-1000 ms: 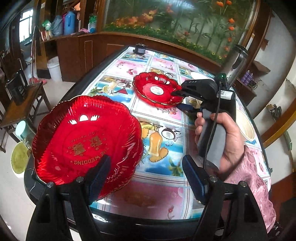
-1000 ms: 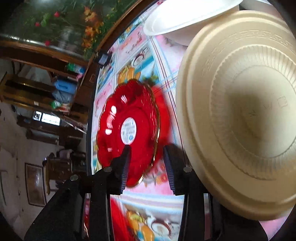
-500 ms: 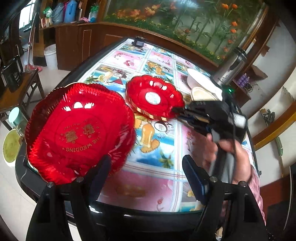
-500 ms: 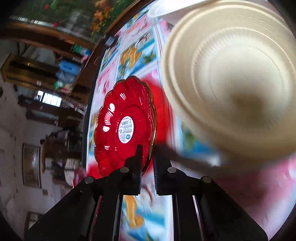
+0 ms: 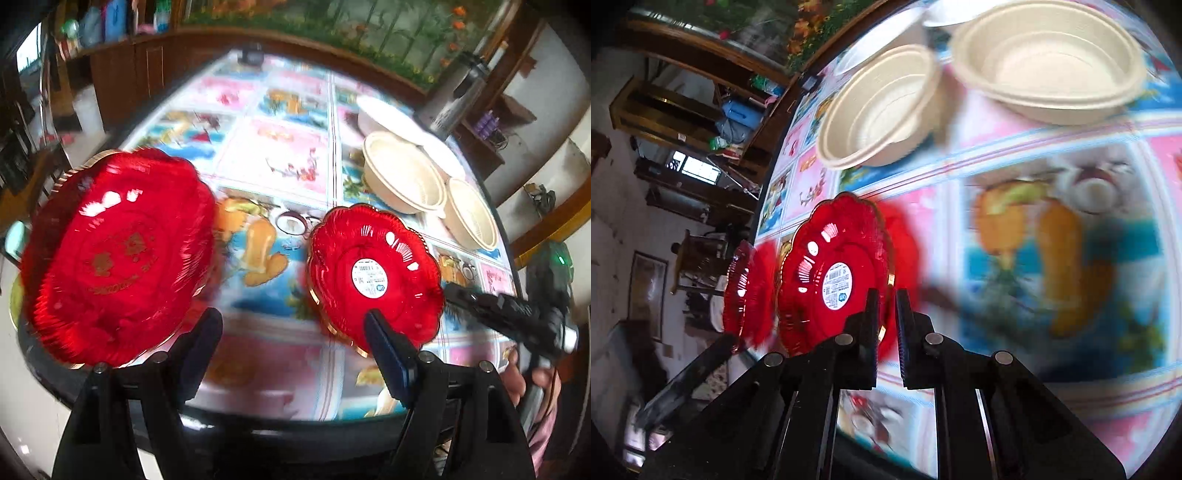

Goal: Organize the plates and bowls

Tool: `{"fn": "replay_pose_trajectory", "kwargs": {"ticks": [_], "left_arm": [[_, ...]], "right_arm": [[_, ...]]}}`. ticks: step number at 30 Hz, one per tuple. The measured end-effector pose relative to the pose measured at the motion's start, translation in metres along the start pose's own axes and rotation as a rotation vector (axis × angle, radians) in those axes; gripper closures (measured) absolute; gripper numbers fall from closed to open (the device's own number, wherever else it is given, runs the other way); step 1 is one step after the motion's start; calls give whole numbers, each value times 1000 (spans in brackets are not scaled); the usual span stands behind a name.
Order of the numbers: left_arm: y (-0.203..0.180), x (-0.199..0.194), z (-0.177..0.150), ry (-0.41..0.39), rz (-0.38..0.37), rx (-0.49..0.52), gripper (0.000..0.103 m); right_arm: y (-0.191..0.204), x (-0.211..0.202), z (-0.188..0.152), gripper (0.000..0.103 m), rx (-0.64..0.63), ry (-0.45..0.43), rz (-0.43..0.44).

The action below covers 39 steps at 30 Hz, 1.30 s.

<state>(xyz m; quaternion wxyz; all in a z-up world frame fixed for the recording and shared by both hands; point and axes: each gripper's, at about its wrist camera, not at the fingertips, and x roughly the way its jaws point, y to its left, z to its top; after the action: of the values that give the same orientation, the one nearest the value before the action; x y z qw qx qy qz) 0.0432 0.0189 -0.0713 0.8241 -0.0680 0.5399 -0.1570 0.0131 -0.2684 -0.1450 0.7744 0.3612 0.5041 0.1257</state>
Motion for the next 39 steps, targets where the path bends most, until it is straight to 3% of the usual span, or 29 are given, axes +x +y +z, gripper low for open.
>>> {"fn": "replay_pose_trajectory", "kwargs": {"ticks": [5, 9, 16, 27, 30, 35, 39], "left_arm": [[8, 24, 21, 83, -6, -121, 24], [10, 35, 30, 104, -44, -203, 24], [-1, 55, 32, 156, -76, -240, 24], [-13, 59, 31, 123, -64, -185, 26], [-8, 58, 32, 112, -65, -194, 37], [-8, 61, 32, 118, -56, -171, 70], [-7, 67, 30, 129, -51, -167, 77]], "right_arm": [[-2, -5, 2, 89, -11, 19, 88], [4, 0, 7, 89, -14, 13, 95], [2, 5, 5, 89, -1, 15, 33], [-2, 3, 3, 89, 8, -26, -2], [-1, 6, 3, 89, 12, -16, 17], [5, 10, 4, 89, 23, -8, 29], [3, 17, 3, 89, 37, 23, 35]]}}
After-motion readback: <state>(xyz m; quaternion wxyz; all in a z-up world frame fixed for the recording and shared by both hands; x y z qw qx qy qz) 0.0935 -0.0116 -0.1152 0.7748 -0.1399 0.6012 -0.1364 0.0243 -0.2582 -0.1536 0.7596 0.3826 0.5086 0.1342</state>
